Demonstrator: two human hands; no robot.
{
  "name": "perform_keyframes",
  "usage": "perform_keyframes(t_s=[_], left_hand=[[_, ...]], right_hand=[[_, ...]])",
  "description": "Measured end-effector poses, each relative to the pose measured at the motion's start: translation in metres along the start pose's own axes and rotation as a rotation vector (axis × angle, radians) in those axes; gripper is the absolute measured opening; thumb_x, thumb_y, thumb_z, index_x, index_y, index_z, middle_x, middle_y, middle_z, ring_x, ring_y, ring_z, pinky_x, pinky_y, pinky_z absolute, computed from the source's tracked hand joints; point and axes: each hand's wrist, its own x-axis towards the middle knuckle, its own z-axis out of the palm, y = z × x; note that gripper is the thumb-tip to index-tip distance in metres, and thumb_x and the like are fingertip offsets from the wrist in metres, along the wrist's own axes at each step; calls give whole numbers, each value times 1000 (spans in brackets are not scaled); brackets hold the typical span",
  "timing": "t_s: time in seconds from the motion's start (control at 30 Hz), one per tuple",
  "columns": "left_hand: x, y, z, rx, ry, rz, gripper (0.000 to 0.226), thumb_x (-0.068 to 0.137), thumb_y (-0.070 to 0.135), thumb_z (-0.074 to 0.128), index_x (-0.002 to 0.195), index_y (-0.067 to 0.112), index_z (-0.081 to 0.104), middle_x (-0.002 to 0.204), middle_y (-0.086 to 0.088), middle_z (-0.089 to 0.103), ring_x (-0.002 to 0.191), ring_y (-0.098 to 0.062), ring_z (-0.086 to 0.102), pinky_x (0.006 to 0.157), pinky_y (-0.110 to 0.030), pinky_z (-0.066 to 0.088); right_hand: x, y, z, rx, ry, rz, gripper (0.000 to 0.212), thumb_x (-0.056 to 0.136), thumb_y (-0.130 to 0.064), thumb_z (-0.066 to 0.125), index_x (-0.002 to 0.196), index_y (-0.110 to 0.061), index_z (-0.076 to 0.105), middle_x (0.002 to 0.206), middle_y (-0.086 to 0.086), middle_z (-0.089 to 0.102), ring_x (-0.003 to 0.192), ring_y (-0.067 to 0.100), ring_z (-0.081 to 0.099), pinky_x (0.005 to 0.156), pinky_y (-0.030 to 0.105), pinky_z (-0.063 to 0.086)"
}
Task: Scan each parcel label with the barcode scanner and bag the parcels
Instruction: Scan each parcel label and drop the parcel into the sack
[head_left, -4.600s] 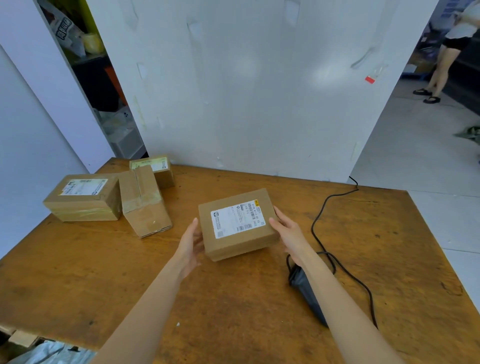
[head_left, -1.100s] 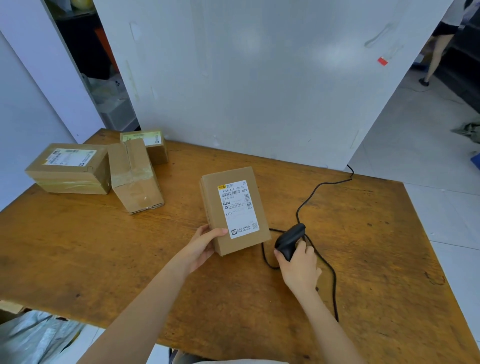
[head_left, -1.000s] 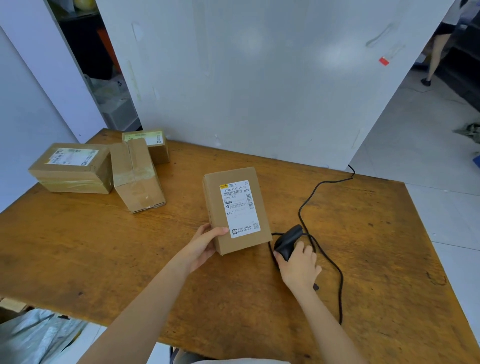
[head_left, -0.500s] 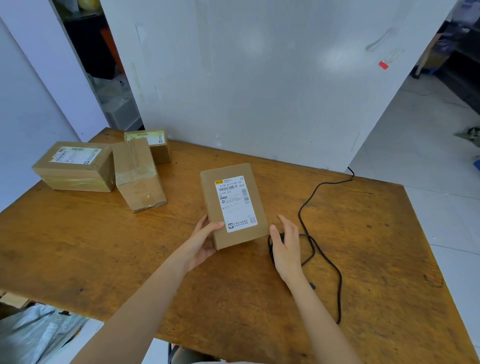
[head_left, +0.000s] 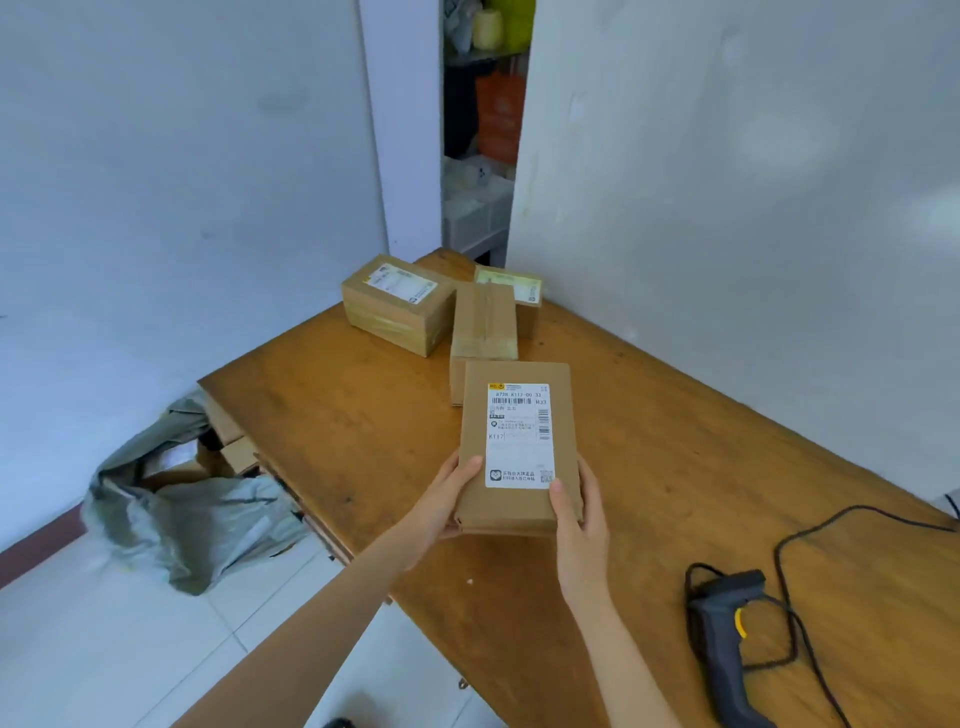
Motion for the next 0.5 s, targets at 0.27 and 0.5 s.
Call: perform_keyframes(t_s=[0.27, 0.5], left_hand=[[-50, -12, -170, -136, 237, 74, 43, 92, 55, 48, 133, 41, 46, 108, 17, 65, 91, -2, 64, 56, -16, 51], [-97, -27, -343, -275, 437, 68, 21, 92, 47, 54, 113, 43, 57, 93, 14, 69, 72, -3, 68, 50, -18, 52]], right_hand=[[-47, -6, 172, 14, -203, 51, 55, 86, -49, 56, 138, -37, 42, 128, -17, 57, 112, 0, 56, 80, 17, 49], [-89, -3, 346, 13, -416, 87, 37, 95, -32, 56, 130, -39, 48, 116, -22, 65, 96, -11, 61, 68, 11, 51]])
